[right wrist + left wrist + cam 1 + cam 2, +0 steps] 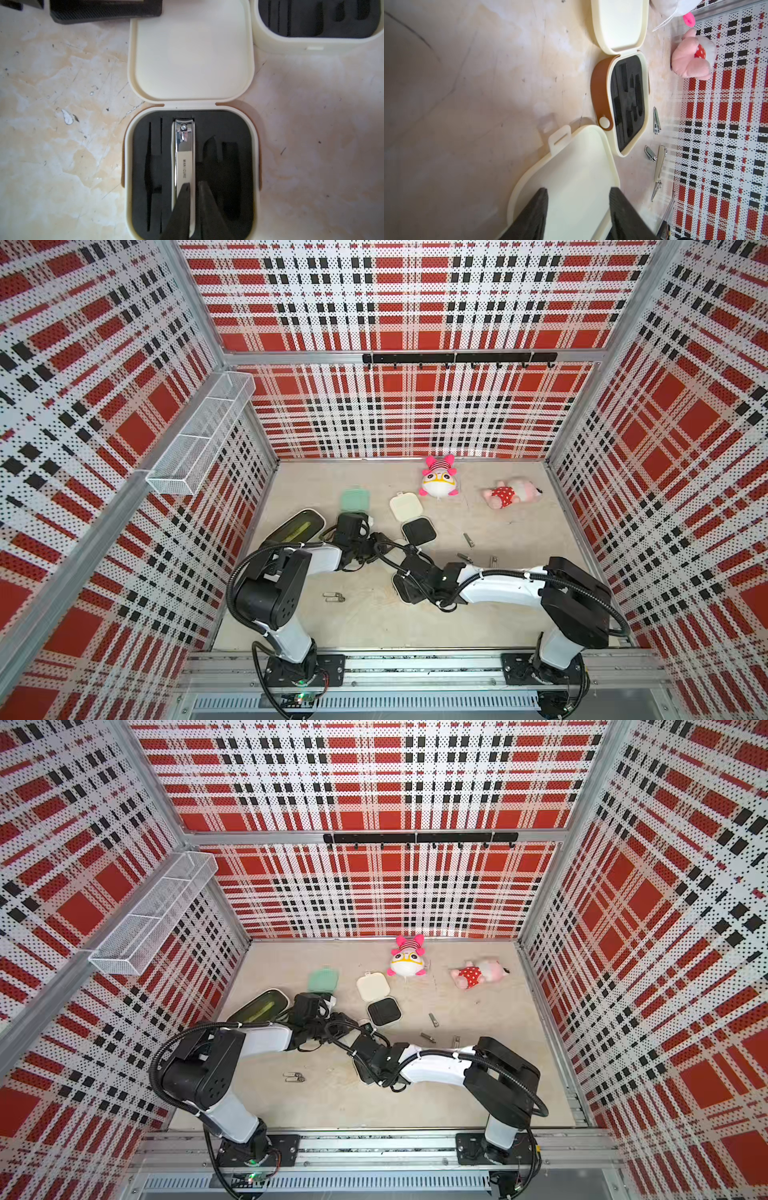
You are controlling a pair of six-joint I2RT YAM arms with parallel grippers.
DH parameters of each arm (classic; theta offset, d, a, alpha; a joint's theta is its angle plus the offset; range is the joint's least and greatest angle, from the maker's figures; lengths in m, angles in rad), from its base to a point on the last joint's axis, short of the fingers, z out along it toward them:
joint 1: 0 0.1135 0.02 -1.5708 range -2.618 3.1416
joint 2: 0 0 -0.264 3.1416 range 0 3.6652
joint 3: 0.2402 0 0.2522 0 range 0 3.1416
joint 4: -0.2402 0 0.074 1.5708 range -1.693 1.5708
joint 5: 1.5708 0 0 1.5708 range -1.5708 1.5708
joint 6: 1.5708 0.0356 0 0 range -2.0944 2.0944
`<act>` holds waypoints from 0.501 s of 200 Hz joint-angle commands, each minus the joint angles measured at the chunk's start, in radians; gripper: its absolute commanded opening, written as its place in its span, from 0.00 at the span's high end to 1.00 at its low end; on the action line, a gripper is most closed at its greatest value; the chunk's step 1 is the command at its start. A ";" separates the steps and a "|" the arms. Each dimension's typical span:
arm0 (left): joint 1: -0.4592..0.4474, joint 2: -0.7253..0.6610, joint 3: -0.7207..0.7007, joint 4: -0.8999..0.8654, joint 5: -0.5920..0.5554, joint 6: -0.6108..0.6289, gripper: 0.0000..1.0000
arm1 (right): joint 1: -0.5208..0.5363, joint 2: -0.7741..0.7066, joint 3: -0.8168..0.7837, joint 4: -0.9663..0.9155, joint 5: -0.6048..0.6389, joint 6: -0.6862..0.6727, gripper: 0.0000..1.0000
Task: Organize nail clipper sets
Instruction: Place the nail clipper in the storage box.
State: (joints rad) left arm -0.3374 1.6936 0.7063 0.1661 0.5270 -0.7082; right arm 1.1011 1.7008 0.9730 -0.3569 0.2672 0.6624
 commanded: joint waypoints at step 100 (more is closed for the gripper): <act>-0.005 -0.002 0.025 -0.020 0.011 0.012 0.47 | 0.003 -0.013 -0.091 0.059 -0.046 0.062 0.88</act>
State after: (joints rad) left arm -0.3382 1.6936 0.7078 0.1631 0.5270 -0.7082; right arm 1.1007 1.6855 0.9165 -0.2920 0.2451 0.6949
